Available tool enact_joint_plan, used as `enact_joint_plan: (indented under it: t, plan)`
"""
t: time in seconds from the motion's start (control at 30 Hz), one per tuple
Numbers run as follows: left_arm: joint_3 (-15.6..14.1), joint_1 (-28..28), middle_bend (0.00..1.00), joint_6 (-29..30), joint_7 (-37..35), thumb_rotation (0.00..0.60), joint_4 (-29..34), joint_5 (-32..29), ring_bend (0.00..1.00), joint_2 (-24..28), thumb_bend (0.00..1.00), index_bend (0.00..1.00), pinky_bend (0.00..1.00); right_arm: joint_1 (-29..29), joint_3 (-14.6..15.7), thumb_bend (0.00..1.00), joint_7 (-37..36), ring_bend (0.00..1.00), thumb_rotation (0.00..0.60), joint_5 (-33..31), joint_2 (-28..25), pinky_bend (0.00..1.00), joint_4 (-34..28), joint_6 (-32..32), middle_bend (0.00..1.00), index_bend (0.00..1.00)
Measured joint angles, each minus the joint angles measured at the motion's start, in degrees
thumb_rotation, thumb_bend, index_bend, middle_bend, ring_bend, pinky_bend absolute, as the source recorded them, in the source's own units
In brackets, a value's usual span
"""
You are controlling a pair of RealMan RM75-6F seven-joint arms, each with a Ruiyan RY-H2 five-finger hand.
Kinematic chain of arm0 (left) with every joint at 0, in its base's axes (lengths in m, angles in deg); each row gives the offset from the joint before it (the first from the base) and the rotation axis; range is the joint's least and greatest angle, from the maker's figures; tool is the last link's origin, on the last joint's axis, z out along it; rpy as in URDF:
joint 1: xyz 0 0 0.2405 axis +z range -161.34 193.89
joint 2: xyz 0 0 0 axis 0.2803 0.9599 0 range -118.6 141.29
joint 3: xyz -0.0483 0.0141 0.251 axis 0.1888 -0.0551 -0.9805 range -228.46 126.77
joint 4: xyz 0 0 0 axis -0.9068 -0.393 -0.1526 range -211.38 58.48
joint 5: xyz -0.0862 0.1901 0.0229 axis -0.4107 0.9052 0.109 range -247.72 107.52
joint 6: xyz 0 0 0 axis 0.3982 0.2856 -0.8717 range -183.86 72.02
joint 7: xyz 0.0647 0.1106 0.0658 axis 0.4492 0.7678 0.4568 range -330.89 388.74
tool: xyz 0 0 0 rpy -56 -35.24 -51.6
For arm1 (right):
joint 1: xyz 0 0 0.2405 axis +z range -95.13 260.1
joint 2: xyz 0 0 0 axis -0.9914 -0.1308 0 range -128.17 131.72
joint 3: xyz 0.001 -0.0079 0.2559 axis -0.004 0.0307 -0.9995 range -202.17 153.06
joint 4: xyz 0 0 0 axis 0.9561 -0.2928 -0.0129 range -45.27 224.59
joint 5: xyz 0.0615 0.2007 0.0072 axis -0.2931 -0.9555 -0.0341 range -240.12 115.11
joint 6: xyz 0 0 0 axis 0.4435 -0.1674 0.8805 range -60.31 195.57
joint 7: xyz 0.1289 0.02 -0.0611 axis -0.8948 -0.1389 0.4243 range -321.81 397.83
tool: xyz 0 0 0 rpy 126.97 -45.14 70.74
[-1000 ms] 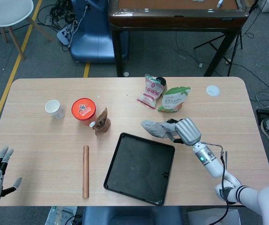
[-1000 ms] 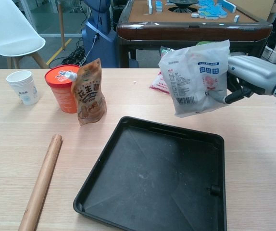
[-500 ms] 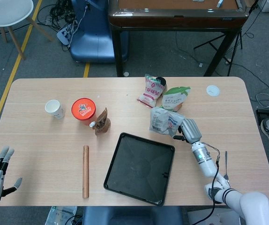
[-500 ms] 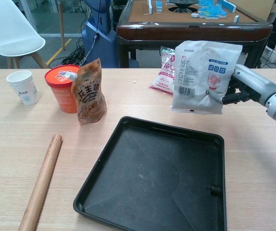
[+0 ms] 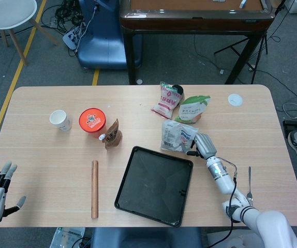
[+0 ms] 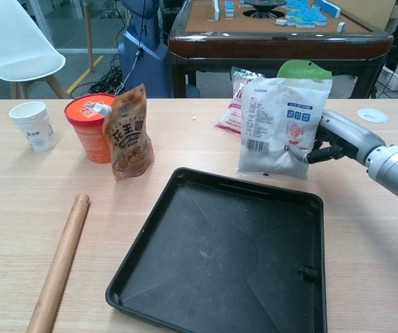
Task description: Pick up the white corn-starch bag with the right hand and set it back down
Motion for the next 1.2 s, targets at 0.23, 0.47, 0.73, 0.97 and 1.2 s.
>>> enact_joint_plan:
  t: [0.23,0.47,0.73,0.97,1.2]
  plan:
    - [-0.11,-0.16,0.0,-0.33,-0.12,0.6,0.03,0.06,0.08,0.0,0.25,0.0,0.06,0.19,1.65,0.49,-1.72,0.35,0.6,1.85,0.04,0.32,0.78,-0.66,0.5,0.64]
    - [-0.15,-0.37,0.0,-0.61,-0.13,0.6,-0.03,0.12,0.08,-0.16,0.25,0.0,0.06,-0.34,2.1,0.14,-1.96,0.31,0.6,2.51,-0.22,0.29,1.01,0.4,0.45,0.59]
    - [-0.22,-0.42,0.0,-0.77,0.05,0.6,0.01,0.0,0.08,-0.26,0.25,0.0,0.06,-1.05,2.02,0.05,-2.17,0.31,0.6,2.59,-0.72,0.29,0.37,1.51,0.44,0.57]
    - [-0.24,-0.38,0.0,-0.73,0.19,0.6,0.14,-0.15,0.08,-0.13,0.25,0.0,0.06,-1.91,2.06,0.05,-1.8,0.3,0.6,2.8,-1.84,0.29,-0.56,3.06,0.44,0.56]
    - [-0.41,-0.59,0.0,-1.14,0.31,0.6,0.18,0.04,0.08,-0.4,0.25,0.0,0.06,-2.97,2.74,0.03,-1.53,0.26,0.6,2.93,-3.48,0.26,-2.08,2.66,0.4,0.45]
